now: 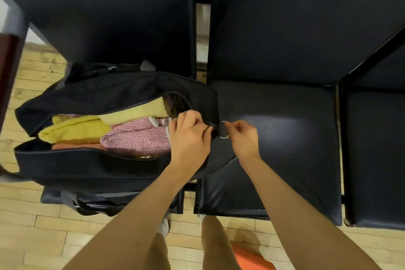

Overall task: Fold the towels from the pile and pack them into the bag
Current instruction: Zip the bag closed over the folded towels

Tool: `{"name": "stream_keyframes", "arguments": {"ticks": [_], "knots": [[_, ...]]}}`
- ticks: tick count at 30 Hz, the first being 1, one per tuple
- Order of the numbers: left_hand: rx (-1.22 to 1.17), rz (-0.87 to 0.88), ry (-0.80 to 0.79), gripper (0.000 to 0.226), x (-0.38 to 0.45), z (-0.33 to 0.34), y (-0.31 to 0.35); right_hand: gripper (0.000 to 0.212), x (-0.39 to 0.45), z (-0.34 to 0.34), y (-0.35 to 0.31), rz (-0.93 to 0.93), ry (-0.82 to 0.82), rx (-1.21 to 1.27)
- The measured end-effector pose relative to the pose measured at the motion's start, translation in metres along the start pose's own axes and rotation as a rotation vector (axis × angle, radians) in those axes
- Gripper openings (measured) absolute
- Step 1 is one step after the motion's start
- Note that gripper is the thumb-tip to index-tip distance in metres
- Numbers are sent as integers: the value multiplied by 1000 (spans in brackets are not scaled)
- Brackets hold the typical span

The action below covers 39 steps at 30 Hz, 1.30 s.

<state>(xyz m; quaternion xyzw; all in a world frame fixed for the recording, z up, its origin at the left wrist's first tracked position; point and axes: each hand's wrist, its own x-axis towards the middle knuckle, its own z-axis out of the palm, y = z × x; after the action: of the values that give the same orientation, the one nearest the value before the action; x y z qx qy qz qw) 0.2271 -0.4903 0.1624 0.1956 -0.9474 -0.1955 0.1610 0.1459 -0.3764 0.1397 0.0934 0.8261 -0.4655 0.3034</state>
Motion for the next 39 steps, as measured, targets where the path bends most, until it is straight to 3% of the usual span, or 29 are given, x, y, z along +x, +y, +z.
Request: {"name": "stream_keyframes", "arguments": {"ticks": [6,9,12,13,16,19,21,25,28,32,39], "knots": [[27,-191,-17,17,-1,-41,-31,34,0,13,-2,92,152,-123],[68,-402,-12,16,-5,-64,-66,30,-3,16,-7,102,163,-167],[87,-383,-25,13,-8,-70,-77,18,-14,19,-13,28,154,-248],[73,-371,-29,12,-7,-70,-76,17,-19,21,-14,-31,155,-293],[-22,-434,-45,13,-4,-66,-68,41,-40,34,-22,-353,116,-405],[-85,-485,-26,13,-4,-65,-64,41,-57,56,-26,-756,20,-544],[-95,-456,-13,13,-4,-67,-65,38,-60,70,-25,-869,66,-660],[-123,-407,-50,12,-5,-67,-72,16,-57,86,-25,-835,177,-696],[-128,-419,-64,14,-9,-62,-77,15,-57,87,-30,-793,179,-755],[-109,-615,-111,19,-11,-66,-105,14,-63,73,-36,-766,189,-807],[48,-838,-118,29,-32,-116,-215,13,-85,90,-45,-682,245,-860]]}}
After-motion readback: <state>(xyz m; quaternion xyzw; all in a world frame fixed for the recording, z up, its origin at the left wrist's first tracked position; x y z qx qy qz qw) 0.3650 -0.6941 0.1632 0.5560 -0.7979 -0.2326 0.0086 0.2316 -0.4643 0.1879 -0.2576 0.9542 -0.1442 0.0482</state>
